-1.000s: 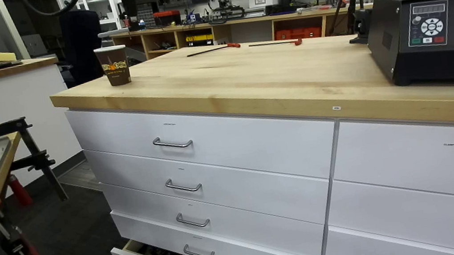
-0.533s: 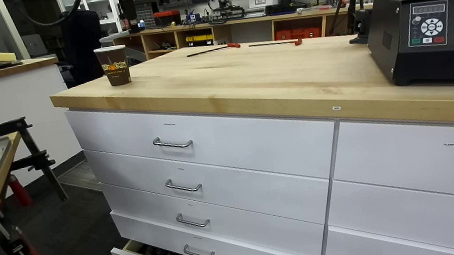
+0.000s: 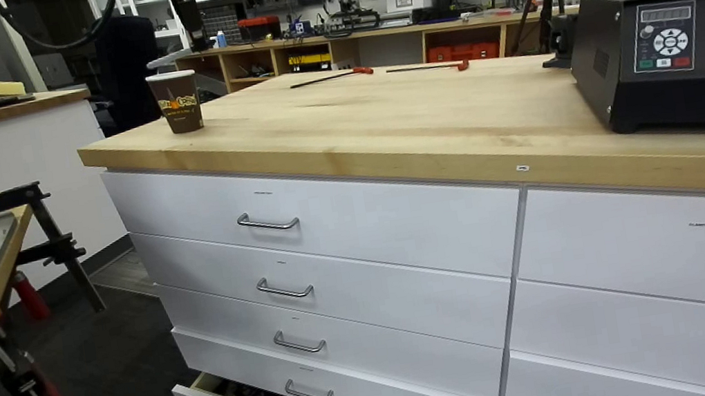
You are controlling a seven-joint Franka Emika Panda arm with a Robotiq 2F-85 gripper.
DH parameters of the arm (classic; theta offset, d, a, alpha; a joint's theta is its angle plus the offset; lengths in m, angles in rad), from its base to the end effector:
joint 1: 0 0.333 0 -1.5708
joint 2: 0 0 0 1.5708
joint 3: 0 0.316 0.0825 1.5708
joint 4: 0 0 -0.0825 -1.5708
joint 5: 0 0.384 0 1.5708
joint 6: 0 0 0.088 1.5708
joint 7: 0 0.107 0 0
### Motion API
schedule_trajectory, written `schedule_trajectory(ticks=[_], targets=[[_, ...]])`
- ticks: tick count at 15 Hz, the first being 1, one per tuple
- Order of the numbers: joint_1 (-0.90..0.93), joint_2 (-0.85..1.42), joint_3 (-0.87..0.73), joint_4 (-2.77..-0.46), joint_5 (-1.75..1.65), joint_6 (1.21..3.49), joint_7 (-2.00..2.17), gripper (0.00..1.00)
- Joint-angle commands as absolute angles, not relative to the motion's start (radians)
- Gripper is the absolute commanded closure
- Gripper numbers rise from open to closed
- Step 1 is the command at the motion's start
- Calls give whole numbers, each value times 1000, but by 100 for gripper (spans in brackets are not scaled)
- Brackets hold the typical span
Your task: Pick up the marker and put it in the cup
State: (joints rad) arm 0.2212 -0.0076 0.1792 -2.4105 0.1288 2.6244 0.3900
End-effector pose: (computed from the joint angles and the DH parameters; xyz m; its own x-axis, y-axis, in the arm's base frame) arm 0.4698 0.1956 0.3360 0.9803 -0.1064 0.1664 -0.0795 -0.9838 -0.1604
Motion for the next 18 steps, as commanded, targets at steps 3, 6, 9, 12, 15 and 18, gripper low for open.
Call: schedule_trajectory(ticks=[3,6,9,12,15,18], targets=[[220,-77,201,-2511,154,2749,346,94],[219,-68,205,-2522,143,2777,331,94],[217,-57,206,-2527,135,2793,322,94],[216,-49,205,-2526,134,2802,307,94],[215,-42,205,-2527,129,2813,301,94],[214,-39,203,-2517,129,2797,295,54]])
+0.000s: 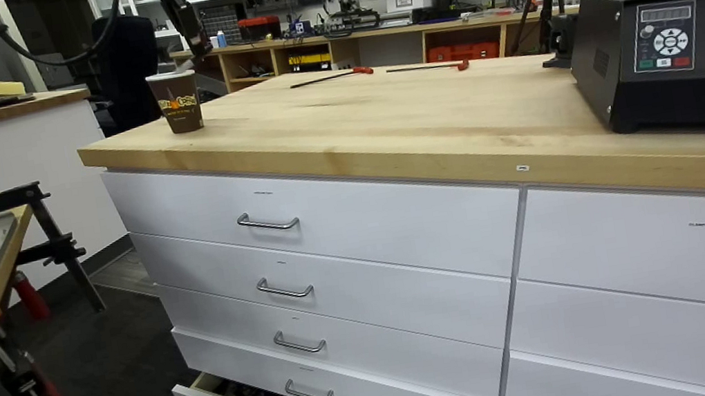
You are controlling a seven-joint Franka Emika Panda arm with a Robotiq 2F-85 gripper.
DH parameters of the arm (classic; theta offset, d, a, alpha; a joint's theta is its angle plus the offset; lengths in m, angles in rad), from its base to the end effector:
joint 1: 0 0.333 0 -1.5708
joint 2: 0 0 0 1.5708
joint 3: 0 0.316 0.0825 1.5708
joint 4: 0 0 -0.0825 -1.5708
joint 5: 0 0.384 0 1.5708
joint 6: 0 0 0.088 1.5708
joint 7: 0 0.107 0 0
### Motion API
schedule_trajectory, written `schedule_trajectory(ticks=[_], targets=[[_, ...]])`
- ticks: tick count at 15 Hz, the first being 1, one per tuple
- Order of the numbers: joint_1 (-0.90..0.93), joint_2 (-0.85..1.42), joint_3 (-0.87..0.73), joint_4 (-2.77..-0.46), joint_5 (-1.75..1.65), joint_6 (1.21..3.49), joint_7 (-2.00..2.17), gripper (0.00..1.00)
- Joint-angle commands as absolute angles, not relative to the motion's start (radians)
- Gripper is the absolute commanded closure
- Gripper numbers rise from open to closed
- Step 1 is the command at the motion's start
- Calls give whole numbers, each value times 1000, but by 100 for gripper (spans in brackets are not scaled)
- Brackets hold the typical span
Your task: Pick up the marker and put it in the cup
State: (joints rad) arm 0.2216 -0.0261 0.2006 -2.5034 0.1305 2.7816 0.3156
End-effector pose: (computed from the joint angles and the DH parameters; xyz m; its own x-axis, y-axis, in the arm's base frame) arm 0.4509 0.1961 0.3234 0.9660 -0.0290 0.2570 0.0137 -0.9866 -0.1628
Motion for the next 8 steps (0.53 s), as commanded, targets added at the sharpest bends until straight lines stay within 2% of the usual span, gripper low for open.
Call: schedule_trajectory(ticks=[1,7,8], targets=[[214,-42,203,-2510,131,2767,294,49],[212,-64,198,-2418,142,2397,250,9],[215,-35,204,-2441,131,2493,284,29]])
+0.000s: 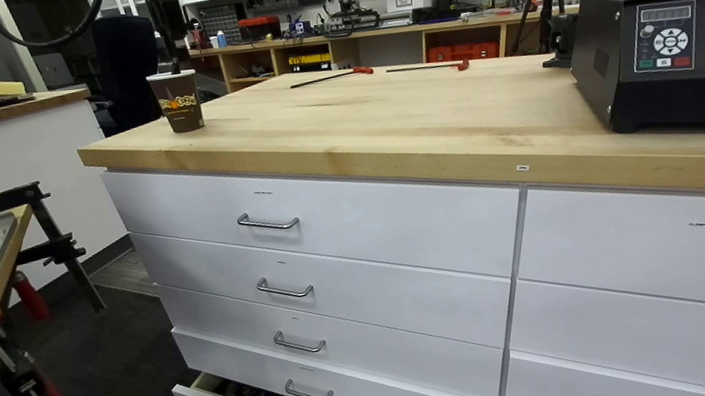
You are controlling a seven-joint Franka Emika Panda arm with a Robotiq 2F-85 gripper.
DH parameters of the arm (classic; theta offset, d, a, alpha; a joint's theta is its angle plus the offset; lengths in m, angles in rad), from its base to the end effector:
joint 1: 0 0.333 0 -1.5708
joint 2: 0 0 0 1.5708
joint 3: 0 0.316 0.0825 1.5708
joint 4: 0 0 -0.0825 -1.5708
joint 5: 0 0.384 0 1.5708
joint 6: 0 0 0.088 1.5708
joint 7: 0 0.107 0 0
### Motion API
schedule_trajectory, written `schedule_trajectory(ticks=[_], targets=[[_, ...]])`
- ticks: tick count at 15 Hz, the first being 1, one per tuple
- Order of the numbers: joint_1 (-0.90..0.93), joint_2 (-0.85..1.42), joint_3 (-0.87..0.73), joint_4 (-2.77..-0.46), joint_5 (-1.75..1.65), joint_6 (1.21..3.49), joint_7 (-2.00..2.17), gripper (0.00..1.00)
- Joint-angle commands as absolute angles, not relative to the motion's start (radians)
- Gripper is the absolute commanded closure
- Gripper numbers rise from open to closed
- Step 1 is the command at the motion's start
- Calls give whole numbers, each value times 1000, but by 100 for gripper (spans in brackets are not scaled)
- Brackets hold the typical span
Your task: Pick up the marker and put it in the cup
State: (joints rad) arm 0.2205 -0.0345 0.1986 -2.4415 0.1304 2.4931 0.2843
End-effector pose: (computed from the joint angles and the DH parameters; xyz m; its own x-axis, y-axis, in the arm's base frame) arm 0.4452 0.1974 0.3226 0.9980 0.0315 0.0557 0.0370 -0.9943 -0.1000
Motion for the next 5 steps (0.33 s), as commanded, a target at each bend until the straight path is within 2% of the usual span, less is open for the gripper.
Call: schedule_trajectory(ticks=[1,3,5], targets=[[215,-38,203,-2428,131,2458,277,21],[214,-41,203,-2420,131,2439,272,10],[214,-41,203,-2420,131,2438,272,9]])
